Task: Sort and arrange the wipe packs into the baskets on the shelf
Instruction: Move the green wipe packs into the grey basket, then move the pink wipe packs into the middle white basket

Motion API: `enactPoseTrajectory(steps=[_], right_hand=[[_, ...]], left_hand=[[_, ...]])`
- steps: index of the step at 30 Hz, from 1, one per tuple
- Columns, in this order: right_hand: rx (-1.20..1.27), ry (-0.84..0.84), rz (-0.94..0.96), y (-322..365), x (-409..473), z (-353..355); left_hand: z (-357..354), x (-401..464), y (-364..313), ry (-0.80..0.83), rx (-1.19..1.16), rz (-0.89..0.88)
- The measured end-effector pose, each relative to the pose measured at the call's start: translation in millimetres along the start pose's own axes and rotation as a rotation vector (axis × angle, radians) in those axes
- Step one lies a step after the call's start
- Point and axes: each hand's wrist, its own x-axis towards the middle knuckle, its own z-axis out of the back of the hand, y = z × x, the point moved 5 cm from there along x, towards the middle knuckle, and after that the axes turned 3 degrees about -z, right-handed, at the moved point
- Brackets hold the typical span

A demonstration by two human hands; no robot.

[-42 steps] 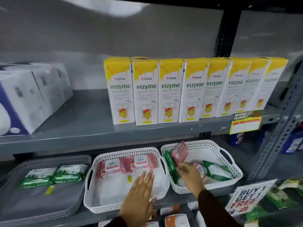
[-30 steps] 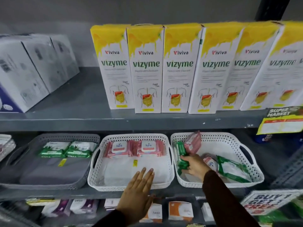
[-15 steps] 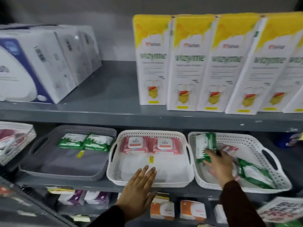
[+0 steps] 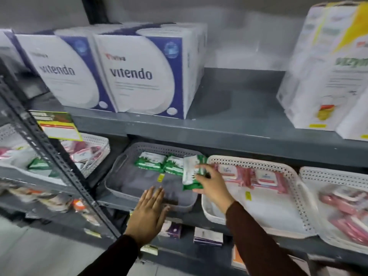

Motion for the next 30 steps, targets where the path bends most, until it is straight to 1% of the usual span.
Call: enactPoseTrajectory(steps=[1, 4, 6, 7, 9, 11, 13, 16, 18, 20, 22, 24, 26, 28, 30], right_hand=[[-0.035, 0.017, -0.033, -6.4, 5.2, -20.0], [-0.109, -0.040, -0.097, -29.9, 29.6, -57.6], [-0.308, -0.067, -0.075, -39.0, 43.9, -68.2], [-0.437, -0.039, -0.088, -42.3, 49.3, -71.9], [-0.669, 0.074, -0.167, -52.3, 58.4, -78.9], [-0.785, 0.146, -0.224, -52.1, 56.1, -80.9], [-0.788, 0.105, -0.177, -43.4, 50.9, -78.7], [-0.563, 0.038, -0.110, -30.0, 29.4, -60.6], [-0.316, 0.001, -0.041, -16.2, 9.0, -34.1], [-0.073, -0.061, 0.036, 2.4, -15.1, 8.2], [0.008, -0.183, 0.122, 17.0, -36.0, 63.4], [-0.034, -0.355, 0.202, 23.3, -56.3, 127.8], [-0.222, -0.561, 0.241, 26.4, -79.6, 196.4], [-0.491, -0.695, 0.148, 27.1, -99.5, 251.7], [-0.721, -0.765, 0.006, 24.9, -116.2, 296.1]], left_hand=[[0.1, -4.4, 9.3, -0.002, -0.011, 0.001], [3.3, -12.1, 23.4, -0.006, -0.043, -0.028], [5.3, -12.3, 24.7, -0.006, -0.058, -0.047], [4.4, -11.9, 25.5, -0.009, -0.064, -0.051], [0.7, -11.4, 29.7, -0.002, -0.073, -0.032], [-2.9, -10.5, 29.4, 0.002, -0.088, -0.005], [-3.5, -7.9, 20.2, -0.002, -0.091, -0.018], [-5.4, 0.2, -7.7, 0.002, -0.112, -0.067], [-6.9, 8.4, -33.4, -0.009, -0.159, -0.105], [-7.4, 18.1, -66.6, -0.037, -0.203, -0.175], [-8.1, 27.3, -102.5, -0.064, -0.227, -0.262], [-12.2, 38.1, -141.6, -0.064, -0.252, -0.338], [-20.5, 50.4, -185.0, -0.028, -0.247, -0.389], [-30.2, 60.6, -221.5, 0.024, -0.208, -0.417], [-39.4, 67.6, -248.0, 0.073, -0.166, -0.435]])
